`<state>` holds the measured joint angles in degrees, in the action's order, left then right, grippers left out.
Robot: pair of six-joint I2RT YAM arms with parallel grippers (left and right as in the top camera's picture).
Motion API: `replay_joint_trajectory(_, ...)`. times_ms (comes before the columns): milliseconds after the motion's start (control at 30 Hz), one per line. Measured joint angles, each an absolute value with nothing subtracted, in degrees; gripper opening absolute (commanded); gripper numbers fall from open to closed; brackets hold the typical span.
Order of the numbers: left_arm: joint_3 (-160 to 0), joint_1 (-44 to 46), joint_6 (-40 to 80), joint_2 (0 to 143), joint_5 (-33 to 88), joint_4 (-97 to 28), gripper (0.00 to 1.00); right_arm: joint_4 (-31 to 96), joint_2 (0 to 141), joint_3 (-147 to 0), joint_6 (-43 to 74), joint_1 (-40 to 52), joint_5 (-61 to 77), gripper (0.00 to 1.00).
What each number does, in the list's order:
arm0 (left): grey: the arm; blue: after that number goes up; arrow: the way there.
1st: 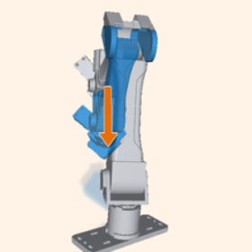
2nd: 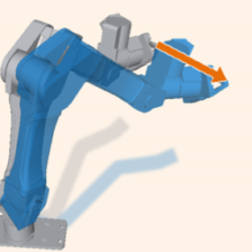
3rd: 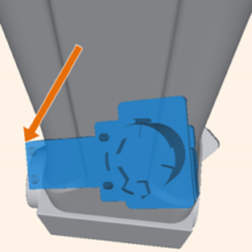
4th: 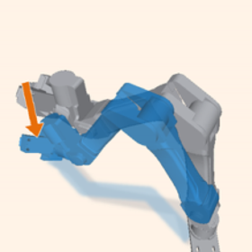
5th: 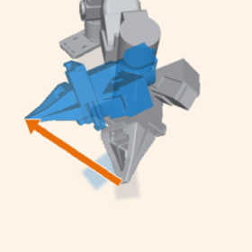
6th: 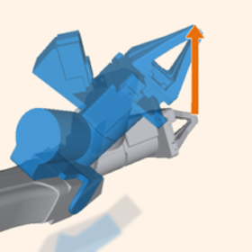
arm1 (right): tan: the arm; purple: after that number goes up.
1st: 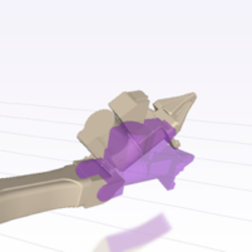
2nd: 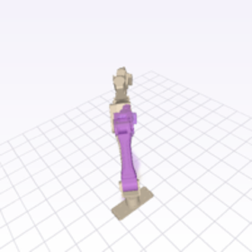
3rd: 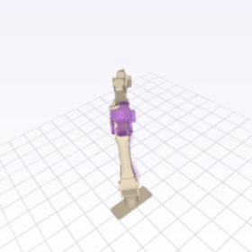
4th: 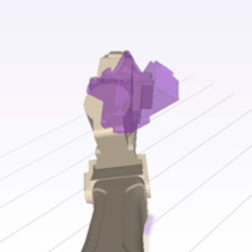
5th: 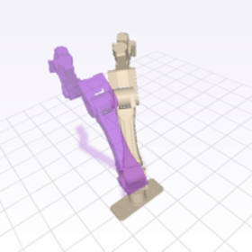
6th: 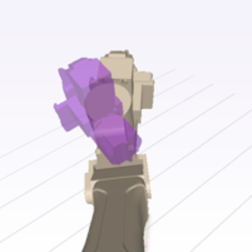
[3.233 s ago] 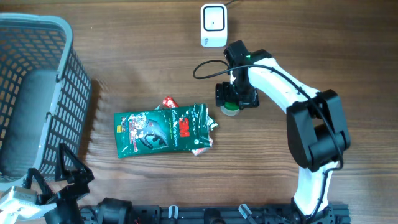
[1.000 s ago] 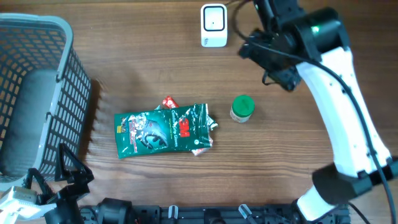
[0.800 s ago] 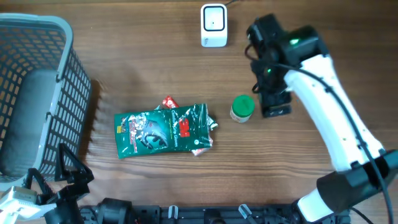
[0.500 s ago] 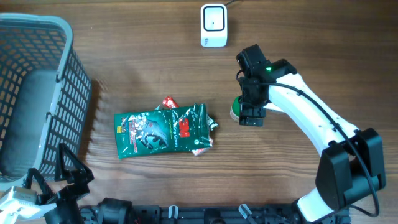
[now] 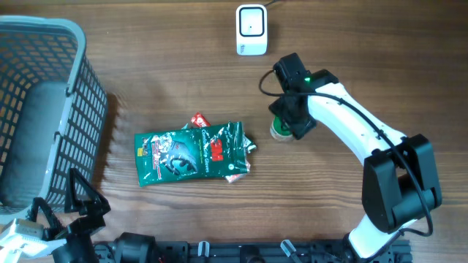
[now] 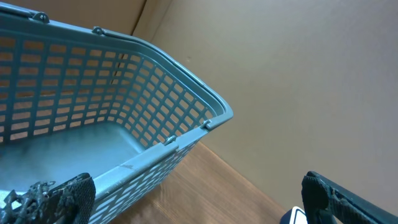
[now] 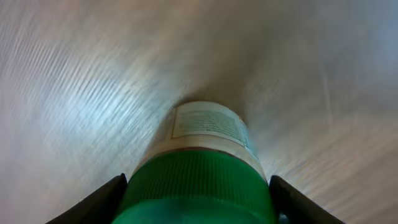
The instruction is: Scan the item barcode
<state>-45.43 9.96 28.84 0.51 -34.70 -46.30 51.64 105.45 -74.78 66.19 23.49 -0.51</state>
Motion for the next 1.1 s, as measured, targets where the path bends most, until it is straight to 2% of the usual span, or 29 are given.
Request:
replay_joint_trajectory(133,-45.4,10.0,28.9,0.5,-34.7,-46.3,1.0,54.2,105.4,-76.7,26.5,23.3,2.6,0.64)
replay_joint_trajectory(233,-45.4,10.0,28.9,0.5,-34.7,-46.3,1.0,55.0,105.4,-77.5,8.0,23.3,3.4,0.64)
replay_joint_trajectory(300,-45.4,10.0,28.9,0.5,-34.7,-46.3,1.0,55.1,105.4,-77.5,-0.1,23.3,3.3,0.64)
replay_joint_trajectory(400,-45.4,10.0,28.9,0.5,-34.7,-46.3,1.0,56.7,105.4,-77.5,-11.9,23.3,2.7,0.72)
replay_joint_trajectory(467,-45.4,10.0,28.9,0.5,-34.7,-46.3,1.0,57.6,105.4,-77.5,-17.6,23.3,-1.4,1.0)
replay_joint_trajectory(533,-45.4,10.0,28.9,0.5,-34.7,-46.3,1.0,57.8,105.4,-77.8,-19.0,23.3,-5.8,1.0)
replay_joint_trajectory(667,-45.4,10.0,28.9,0.5,-34.7,-46.4,1.0,66.3,105.0,-88.9,-16.2,23.5,-8.4,1.0)
replay_joint_trajectory(767,-45.4,10.0,28.9,0.5,-34.7,-46.3,1.0,74.6,104.4,-102.4,5.1,23.5,-8.4,1.0)
replay_joint_trajectory(867,-45.4,10.0,28.9,0.5,-34.7,-46.3,1.0,77.3,102.9,-105.5,34.1,23.1,-8.5,1.0)
replay_joint_trajectory(1000,-45.4,10.0,28.9,0.5,-34.7,-46.3,1.0,76.6,103.0,-105.4,44.8,23.1,-9.4,1.0)
replay_joint_trajectory(1100,-45.4,10.0,28.9,0.5,-34.7,-46.3,1.0,77.0,103.1,-99.4,52.3,22.9,-8.5,1.0)
